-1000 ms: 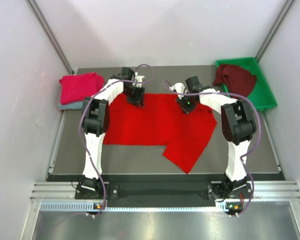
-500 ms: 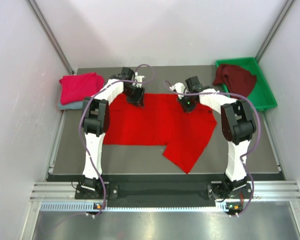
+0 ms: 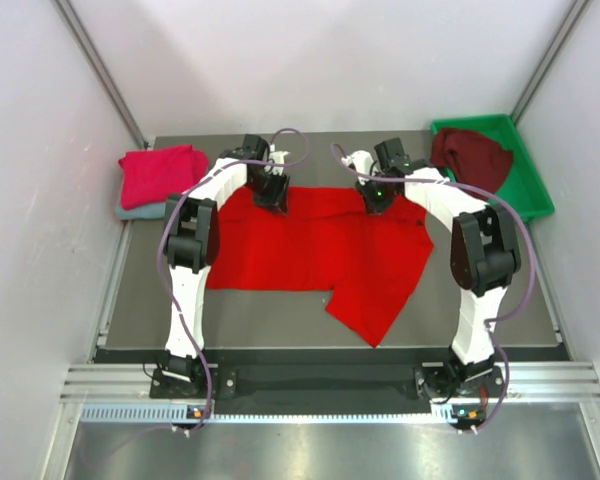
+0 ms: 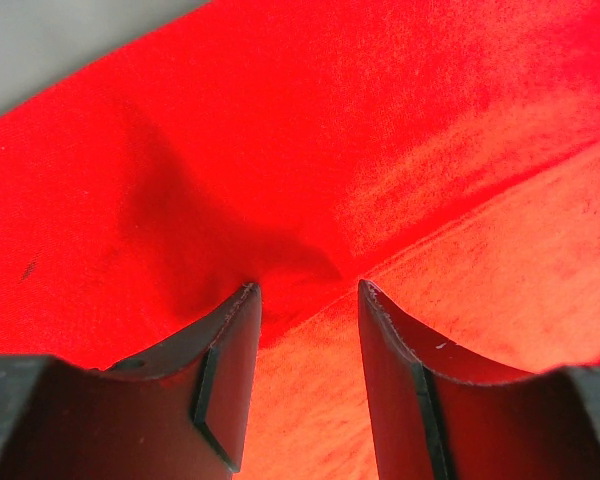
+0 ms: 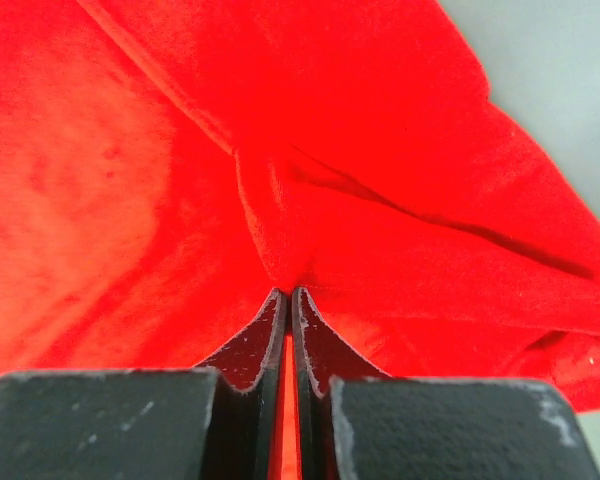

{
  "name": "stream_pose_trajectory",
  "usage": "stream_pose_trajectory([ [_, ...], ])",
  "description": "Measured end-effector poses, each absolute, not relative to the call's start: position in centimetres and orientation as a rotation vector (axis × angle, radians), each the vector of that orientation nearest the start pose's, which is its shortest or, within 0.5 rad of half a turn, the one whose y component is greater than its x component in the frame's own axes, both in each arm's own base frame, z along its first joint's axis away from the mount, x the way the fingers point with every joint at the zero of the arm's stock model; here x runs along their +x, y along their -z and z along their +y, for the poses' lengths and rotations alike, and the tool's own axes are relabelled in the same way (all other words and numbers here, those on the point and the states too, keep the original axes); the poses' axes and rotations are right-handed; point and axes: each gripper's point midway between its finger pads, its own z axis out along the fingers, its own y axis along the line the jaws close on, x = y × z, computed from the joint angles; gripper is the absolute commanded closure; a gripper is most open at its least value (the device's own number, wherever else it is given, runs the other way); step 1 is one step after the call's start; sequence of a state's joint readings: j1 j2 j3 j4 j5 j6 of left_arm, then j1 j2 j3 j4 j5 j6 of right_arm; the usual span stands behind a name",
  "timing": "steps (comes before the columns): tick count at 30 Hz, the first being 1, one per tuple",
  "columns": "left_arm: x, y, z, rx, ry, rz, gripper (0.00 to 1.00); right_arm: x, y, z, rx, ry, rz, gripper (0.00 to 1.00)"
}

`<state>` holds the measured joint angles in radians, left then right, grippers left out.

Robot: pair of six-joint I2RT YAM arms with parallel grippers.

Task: Fold and stack the t-shirts
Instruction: Fold the tshirt

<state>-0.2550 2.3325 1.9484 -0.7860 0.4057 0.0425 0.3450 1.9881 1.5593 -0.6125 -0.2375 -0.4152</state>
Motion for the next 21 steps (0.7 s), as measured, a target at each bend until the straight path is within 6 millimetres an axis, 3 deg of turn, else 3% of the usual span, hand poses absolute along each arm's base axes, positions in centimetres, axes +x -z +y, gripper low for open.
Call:
stream_pose_trajectory([
  [6,47.2,-3.5,-19.3,0.513,0.618,2.676,0.51,41.5,-8.6,19.1,-1.034,-0.334,2.392,1.00],
  [17,47.3,-3.5,-19.3,0.490,0.636,2.675,0.51,36.9,-7.7,21.7,-1.107,-0.443,2.467,1.00],
  [19,47.3,-3.6,-19.3,0.488,0.641,2.674,0.51,36.6,-7.7,21.9,-1.105,-0.453,2.476,0.91],
  [20,47.4,-3.6,-19.3,0.487,0.644,2.673,0.51,36.4,-7.7,21.9,-1.102,-0.457,2.482,0.74],
  [21,47.4,-3.6,-19.3,0.487,0.646,2.672,0.51,36.4,-7.7,22.0,-1.095,-0.457,2.488,0.68],
])
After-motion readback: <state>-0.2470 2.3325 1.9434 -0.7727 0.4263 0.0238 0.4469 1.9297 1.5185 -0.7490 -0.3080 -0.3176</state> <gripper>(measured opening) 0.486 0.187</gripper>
